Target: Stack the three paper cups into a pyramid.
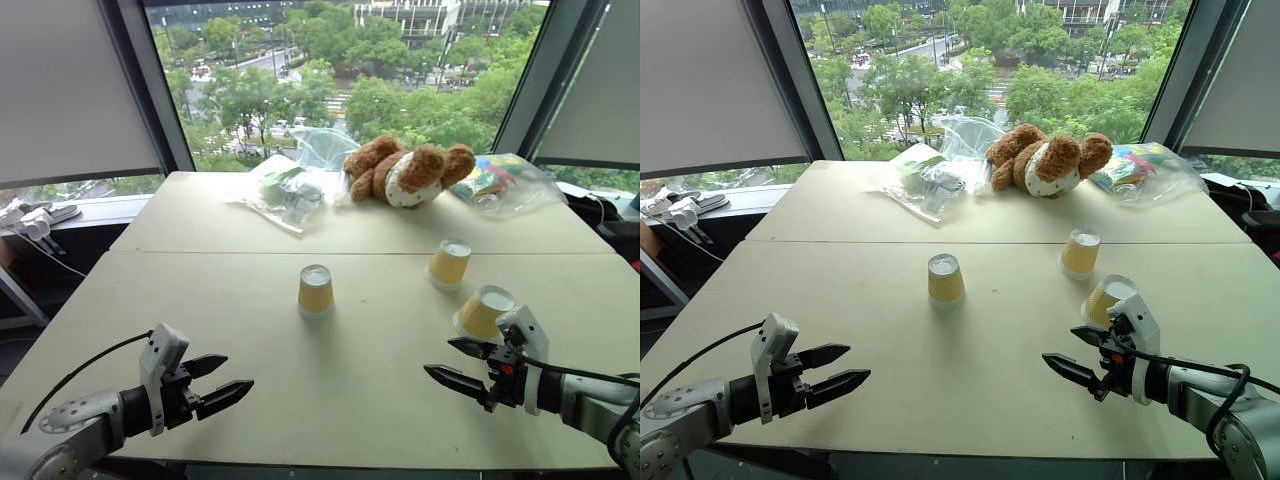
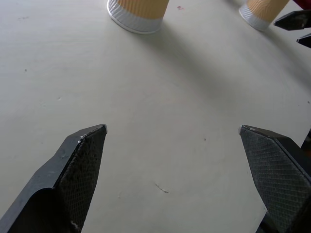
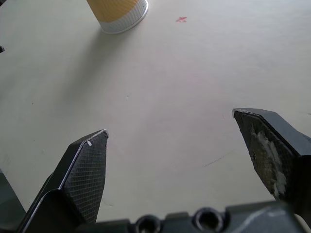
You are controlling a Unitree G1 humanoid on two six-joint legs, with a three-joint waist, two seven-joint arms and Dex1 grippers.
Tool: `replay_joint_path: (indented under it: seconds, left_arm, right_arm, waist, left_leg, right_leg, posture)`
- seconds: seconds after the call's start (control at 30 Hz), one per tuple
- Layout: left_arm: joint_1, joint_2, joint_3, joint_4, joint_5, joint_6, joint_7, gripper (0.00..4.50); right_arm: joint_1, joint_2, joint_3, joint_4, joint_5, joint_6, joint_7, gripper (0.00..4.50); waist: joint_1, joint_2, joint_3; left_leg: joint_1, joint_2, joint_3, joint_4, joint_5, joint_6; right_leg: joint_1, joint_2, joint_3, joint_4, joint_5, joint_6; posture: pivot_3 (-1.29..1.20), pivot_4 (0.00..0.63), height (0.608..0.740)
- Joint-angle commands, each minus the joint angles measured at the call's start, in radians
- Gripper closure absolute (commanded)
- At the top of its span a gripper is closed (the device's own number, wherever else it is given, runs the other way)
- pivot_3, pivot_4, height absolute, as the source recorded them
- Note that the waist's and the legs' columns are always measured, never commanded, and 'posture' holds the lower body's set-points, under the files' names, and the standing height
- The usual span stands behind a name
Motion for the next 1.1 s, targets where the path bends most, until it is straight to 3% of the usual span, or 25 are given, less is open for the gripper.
replay_joint_path:
  seconds: [0.03, 0.63, 0.77, 0.87, 0.97, 1.1]
  left_arm:
    - [-0.008, 0.004, 0.015, -0.012, 0.004, -0.026, -0.009, 0.02]
    - [-0.077, 0.046, -0.016, 0.032, 0.032, -0.023, -0.039, 0.02]
    - [-0.195, 0.111, -0.021, 0.103, -0.02, 0.015, -0.134, 0.02]
    - [-0.33, 0.128, -0.095, 0.164, -0.026, 0.058, -0.184, 0.02]
    - [-0.455, 0.08, -0.184, 0.214, 0.018, 0.03, -0.209, 0.02]
    - [-0.54, 0.03, -0.232, 0.251, 0.063, -0.014, -0.215, 0.02]
  right_arm:
    - [-0.003, 0.001, -0.005, -0.023, 0.009, -0.007, 0.005, 0.0]
    - [-0.001, 0.008, -0.021, -0.031, -0.009, -0.025, -0.02, 0.0]
    - [0.092, 0.013, -0.21, -0.081, 0.048, 0.013, -0.056, 0.0]
    - [0.167, 0.014, -0.32, -0.093, 0.058, 0.027, -0.065, 0.0]
    - [0.194, 0.032, -0.398, -0.104, 0.054, 0.019, -0.104, 0.0]
    - [0.152, 0.068, -0.395, -0.076, -0.007, -0.044, -0.179, 0.0]
  waist:
    - [0.0, 0.0, 0.0]
    - [0.003, 0.0, 0.0]
    - [0.01, 0.0, 0.0]
    - [0.007, 0.0, 0.0]
    - [0.002, 0.0, 0.0]
    - [-0.02, 0.0, 0.0]
  left_leg:
    - [0.0, 0.0, 0.0, 0.0, 0.0, 0.0]
    - [0.0, 0.0, 0.001, 0.0, 0.0, 0.0]
    - [-0.001, 0.0, 0.001, 0.0, 0.0, 0.0]
    - [-0.001, 0.0, 0.001, 0.0, 0.0, 0.0]
    - [0.0, 0.0, 0.002, 0.0, 0.0, 0.0]
    - [0.0, 0.002, 0.004, -0.001, 0.0, 0.0]
  right_leg:
    - [0.0, 0.0, 0.0, 0.0, 0.0, 0.0]
    - [-0.001, 0.001, 0.001, 0.0, 0.0, 0.0]
    - [-0.002, 0.002, 0.002, 0.0, 0.0, 0.0]
    - [-0.001, 0.002, 0.002, 0.0, 0.0, 0.0]
    - [-0.001, 0.002, 0.002, 0.001, 0.0, 0.0]
    - [-0.002, 0.004, 0.003, 0.002, 0.0, 0.0]
  posture:
    - [0.0, 0.15, 0.74]
    - [0.0, 0.15, 0.74]
    - [0.0, 0.15, 0.74]
    - [0.0, 0.15, 0.74]
    - [0.0, 0.15, 0.74]
    - [0.0, 0.15, 0.74]
